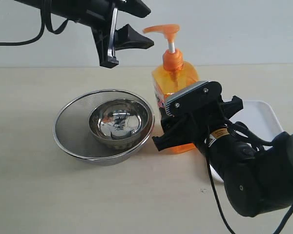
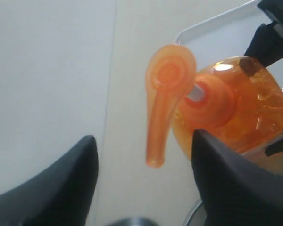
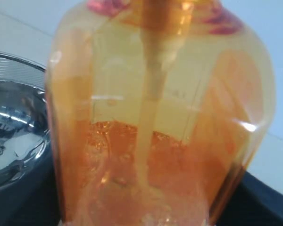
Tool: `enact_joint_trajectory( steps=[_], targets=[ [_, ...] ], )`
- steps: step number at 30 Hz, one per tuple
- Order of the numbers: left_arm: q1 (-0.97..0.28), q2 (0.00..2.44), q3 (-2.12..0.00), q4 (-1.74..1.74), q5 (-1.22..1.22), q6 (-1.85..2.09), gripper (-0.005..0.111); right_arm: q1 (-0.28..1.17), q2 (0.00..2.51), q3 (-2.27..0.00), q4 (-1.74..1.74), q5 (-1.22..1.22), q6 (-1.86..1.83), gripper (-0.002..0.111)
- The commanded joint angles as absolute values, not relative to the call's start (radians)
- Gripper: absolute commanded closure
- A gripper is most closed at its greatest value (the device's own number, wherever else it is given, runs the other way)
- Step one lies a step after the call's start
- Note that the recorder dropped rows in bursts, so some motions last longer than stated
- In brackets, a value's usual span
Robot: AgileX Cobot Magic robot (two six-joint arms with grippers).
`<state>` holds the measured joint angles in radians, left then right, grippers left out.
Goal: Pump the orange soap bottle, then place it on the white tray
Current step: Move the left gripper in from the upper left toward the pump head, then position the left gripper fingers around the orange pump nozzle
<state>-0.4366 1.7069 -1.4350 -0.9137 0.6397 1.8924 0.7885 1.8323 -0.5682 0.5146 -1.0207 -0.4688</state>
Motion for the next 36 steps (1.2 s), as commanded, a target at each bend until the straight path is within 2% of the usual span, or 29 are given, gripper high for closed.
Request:
enact_joint_trajectory(
  steps=[1,13,36],
  targets=[
    [-0.442,1.707,-1.443,-0.928,0.697,1.859,0.059,0.788,1.828,-0.561,0.510,-1.000,-0.477,0.092],
    [-0.442,1.691,-1.443,-0.958,0.757,1.805,0.088,0.788,1.828,-0.561,0.510,-1.000,-0.473,0.092],
    [-0.440,1.635,-1.443,-0.904,0.745,1.689,0.088,0.788,1.828,-0.561,0.497,-0.994,-0.457,0.092]
  ],
)
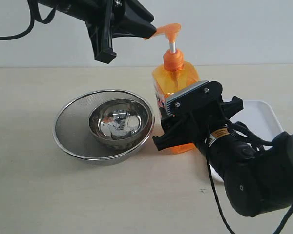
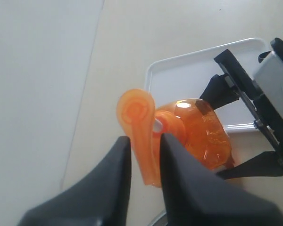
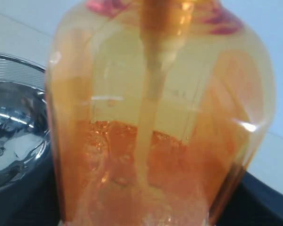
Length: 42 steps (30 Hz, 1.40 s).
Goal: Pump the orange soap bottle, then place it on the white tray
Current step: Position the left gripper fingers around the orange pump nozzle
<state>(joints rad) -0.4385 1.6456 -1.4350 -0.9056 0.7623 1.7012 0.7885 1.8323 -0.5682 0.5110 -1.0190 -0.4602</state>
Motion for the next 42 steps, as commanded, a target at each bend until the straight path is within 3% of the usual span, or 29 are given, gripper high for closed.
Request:
enact_joint_trajectory(
  steps=[1,4,6,8,21,28,33,37,42],
  targets=[
    [-0.440,1.635,-1.443,-0.901,0.744,1.689,0.087,0.788,1.828,-0.561,0.495,-0.994,-0.457,0.092],
    [-0.440,1.637,-1.443,-0.901,0.737,1.687,0.070,0.788,1.828,-0.561,0.488,-0.990,-0.455,0.092],
    [-0.440,1.637,-1.443,-0.901,0.732,1.682,0.051,0.788,1.828,-0.561,0.488,-0.990,-0.455,0.092],
    [-0.440,1.637,-1.443,-0.901,0.721,1.674,0.043,0.788,1.828,-0.561,0.488,-0.990,-0.455,0.092],
    [-0.442,1.704,-1.443,-0.933,0.754,1.644,0.054,0.788,1.828,-0.561,0.488,-0.990,-0.457,0.092],
    [-0.442,1.693,-1.443,-0.933,0.765,1.644,0.081,0.788,1.828,-0.561,0.488,-0.990,-0.457,0.092],
    [-0.442,1.679,-1.443,-0.933,0.777,1.644,0.094,0.788,1.828,-0.561,0.488,-0.990,-0.457,0.092],
    [-0.442,1.677,-1.443,-0.933,0.803,1.644,0.102,0.788,1.828,-0.561,0.488,-0.990,-0.457,0.092],
    [-0.442,1.677,-1.443,-0.933,0.807,1.644,0.102,0.788,1.828,-0.561,0.488,-0.990,-0.454,0.092]
  ],
)
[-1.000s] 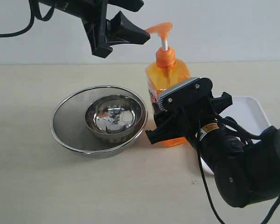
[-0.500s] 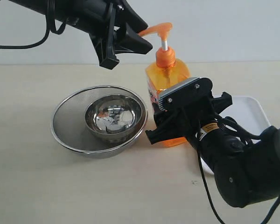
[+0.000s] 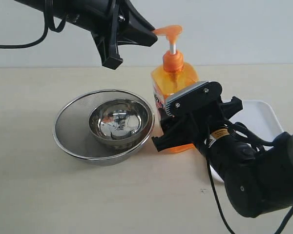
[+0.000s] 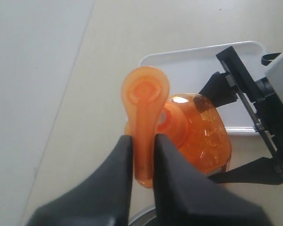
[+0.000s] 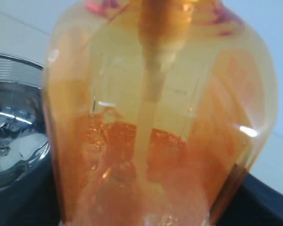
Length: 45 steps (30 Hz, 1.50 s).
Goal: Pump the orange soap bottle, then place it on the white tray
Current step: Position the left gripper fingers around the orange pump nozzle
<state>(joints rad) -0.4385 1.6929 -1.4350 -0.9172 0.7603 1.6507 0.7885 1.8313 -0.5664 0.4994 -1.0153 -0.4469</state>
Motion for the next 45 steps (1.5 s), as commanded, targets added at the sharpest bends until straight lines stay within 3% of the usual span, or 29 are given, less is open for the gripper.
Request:
enact_joint_trajectory(
  steps=[1,8,16,27,45],
  targets=[
    [-0.442,1.677,-1.443,-0.933,0.807,1.637,0.102,0.788,1.828,-0.561,0.488,-0.990,-0.454,0.092],
    [-0.442,1.670,-1.443,-0.920,0.800,1.629,0.102,0.788,1.828,-0.561,0.488,-0.990,-0.454,0.092],
    [-0.442,1.664,-1.443,-0.916,0.843,1.598,0.077,0.788,1.828,-0.561,0.488,-0.990,-0.454,0.092],
    [-0.442,1.664,-1.443,-0.923,0.879,1.584,0.077,0.788,1.828,-0.561,0.488,-0.990,-0.454,0.092],
    [-0.440,1.649,-1.443,-0.893,0.745,1.563,0.077,0.788,1.828,-0.561,0.488,-0.990,-0.454,0.092]
  ],
)
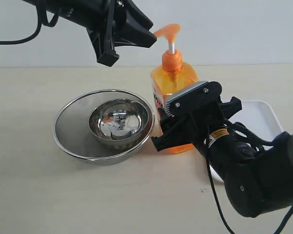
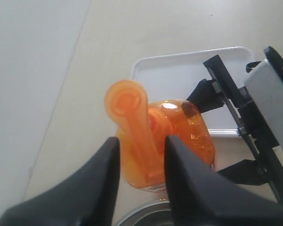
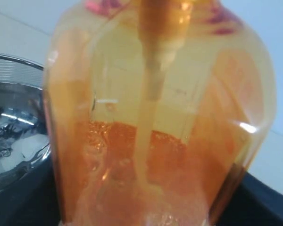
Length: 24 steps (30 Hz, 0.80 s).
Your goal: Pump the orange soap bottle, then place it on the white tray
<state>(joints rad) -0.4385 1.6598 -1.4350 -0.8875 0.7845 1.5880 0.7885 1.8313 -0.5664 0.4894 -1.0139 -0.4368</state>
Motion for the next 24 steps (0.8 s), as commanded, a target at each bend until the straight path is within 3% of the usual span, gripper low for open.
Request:
enact_joint_trajectory(
  steps=[1,15,24],
  targets=[
    [-0.440,1.649,-1.443,-0.893,0.739,1.563,0.077,0.788,1.828,-0.561,0.488,-0.990,-0.454,0.092],
    [-0.440,1.627,-1.443,-0.778,0.739,1.503,0.077,0.788,1.828,-0.561,0.486,-0.990,-0.453,0.092],
    [-0.347,1.321,-1.441,-0.601,0.843,1.100,0.077,0.788,1.827,-0.561,0.488,-0.992,-0.497,0.092]
  ],
)
